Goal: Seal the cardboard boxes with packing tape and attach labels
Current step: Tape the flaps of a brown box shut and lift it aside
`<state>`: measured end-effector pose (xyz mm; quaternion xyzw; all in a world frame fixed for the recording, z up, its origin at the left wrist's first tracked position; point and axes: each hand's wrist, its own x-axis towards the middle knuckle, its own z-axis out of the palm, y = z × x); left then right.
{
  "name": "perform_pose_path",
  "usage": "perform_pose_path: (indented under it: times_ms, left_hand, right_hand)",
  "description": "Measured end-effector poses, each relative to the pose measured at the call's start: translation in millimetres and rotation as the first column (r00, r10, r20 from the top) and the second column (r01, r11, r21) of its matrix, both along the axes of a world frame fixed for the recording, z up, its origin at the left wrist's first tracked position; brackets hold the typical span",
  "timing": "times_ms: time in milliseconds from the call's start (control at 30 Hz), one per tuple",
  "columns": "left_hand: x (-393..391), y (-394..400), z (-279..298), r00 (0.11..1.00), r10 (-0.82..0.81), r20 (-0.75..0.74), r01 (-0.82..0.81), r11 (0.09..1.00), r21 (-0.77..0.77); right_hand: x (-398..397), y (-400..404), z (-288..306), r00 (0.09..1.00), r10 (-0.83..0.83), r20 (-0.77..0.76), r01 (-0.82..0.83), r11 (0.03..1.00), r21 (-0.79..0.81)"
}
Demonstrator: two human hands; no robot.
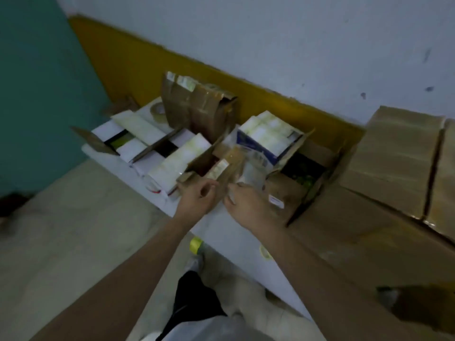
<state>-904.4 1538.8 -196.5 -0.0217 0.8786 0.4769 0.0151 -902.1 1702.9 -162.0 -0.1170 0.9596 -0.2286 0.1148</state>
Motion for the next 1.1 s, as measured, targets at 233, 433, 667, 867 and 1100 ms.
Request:
perform_pose_path:
  times_ms: [233,433,667,867,1100]
  left_hand:
    - [34,-64,-108,0.818,0.343,0.463,-0.258,0.936,-0.238]
    - [13,-66,-194,0.567,0.096,0.818,-0.022,0.995,-0.101]
    - [5,-77,-251,0.590,-0.066,0.805,-0.341,0.883,0.323]
    - [3,-76,-212,0.584,-0.170,0.794,-0.240,0.898,0.369]
    - [-16,-78,-174,0.306,-0.283,0.909,-0.279,0.886,0.370]
  right_hand:
    - [15,-53,-123,0.881,-0.012,0.472,0.028,0.999,-0.027]
    - [7,-61,-174,0.848,-0.125,0.516,0.146,0.989,0.001]
    - [2,-49,-179,0.792,-0.180,0.583,0.211,0.977,0.015]
    - [-1,-49,-183,0.757,-0.193,0.624,0.256,0.967,-0.011]
    - [5,-58,-203,0.540,-0.348,0.766,0.525,0.851,0.017]
